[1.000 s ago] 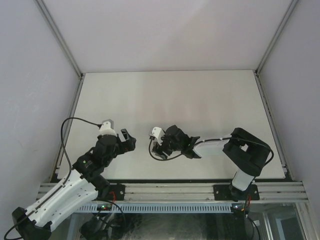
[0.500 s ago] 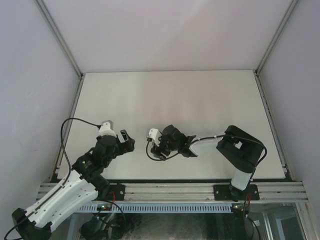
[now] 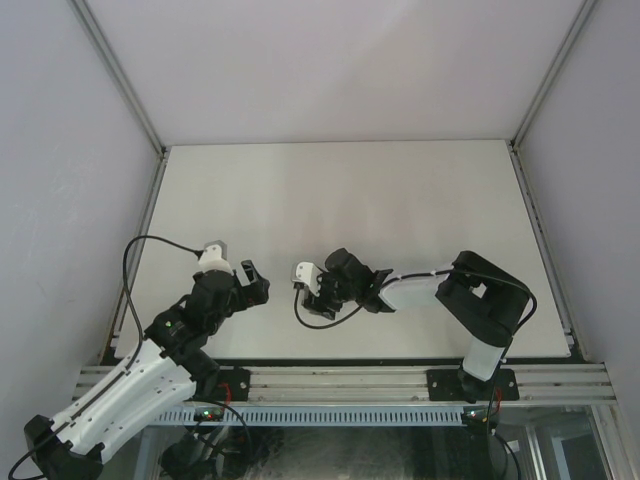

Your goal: Install the water faucets

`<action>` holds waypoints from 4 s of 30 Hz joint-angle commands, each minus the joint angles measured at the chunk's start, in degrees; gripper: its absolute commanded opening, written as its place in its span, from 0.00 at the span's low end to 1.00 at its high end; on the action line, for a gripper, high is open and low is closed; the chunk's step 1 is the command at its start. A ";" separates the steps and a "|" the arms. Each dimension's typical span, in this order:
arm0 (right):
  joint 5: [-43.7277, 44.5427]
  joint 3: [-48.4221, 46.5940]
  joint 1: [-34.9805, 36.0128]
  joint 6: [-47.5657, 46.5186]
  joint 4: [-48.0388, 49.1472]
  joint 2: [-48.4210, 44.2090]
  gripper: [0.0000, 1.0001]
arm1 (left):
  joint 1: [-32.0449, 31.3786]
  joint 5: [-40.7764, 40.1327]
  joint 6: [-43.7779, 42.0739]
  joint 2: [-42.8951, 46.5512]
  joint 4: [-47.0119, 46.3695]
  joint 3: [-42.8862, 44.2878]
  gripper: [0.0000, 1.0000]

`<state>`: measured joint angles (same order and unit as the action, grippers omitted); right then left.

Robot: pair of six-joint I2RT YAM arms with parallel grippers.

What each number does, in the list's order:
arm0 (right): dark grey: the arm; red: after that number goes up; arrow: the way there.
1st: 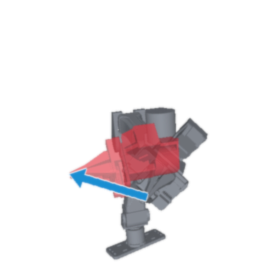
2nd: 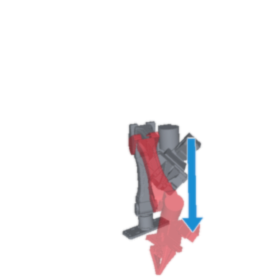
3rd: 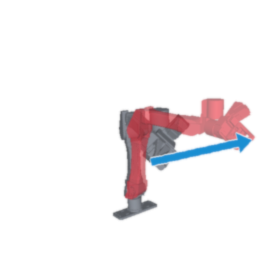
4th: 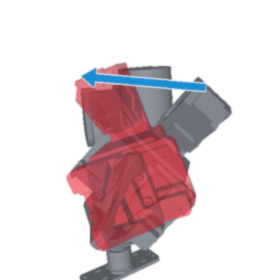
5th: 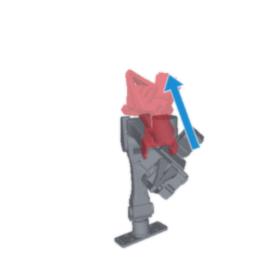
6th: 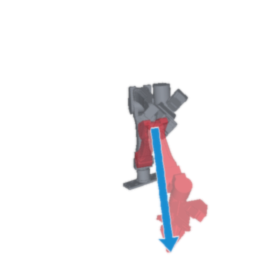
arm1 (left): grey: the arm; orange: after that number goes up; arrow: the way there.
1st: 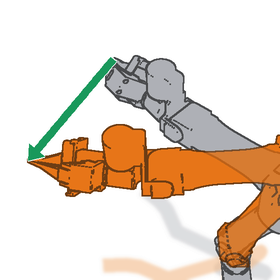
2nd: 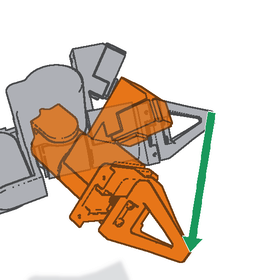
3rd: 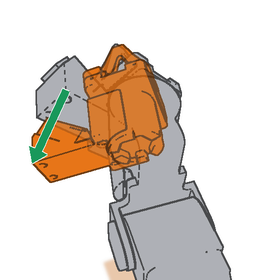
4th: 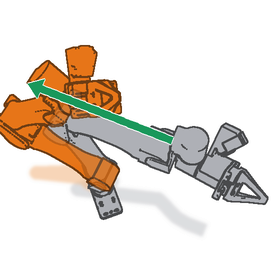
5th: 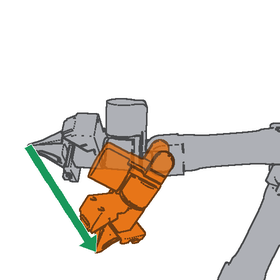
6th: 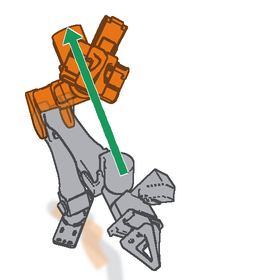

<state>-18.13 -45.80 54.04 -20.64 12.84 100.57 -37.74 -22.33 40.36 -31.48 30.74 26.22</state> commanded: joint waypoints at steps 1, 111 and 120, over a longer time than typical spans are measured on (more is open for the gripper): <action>1.06 -0.92 -0.53 -3.61 -2.63 -0.54 0.55 | 0.38 -0.88 -0.85 -0.15 -0.85 3.00 1.00; 26.84 15.95 18.99 -6.73 11.82 -45.07 0.00 | -3.05 56.24 12.19 -16.28 -39.11 7.42 0.36; 26.76 16.97 19.08 -7.13 12.82 -46.33 0.00 | -3.05 55.88 12.20 -16.44 -38.74 7.89 0.45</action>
<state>8.56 -28.82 72.51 -27.29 21.78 55.61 -40.60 32.18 52.49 -48.01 -5.96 30.57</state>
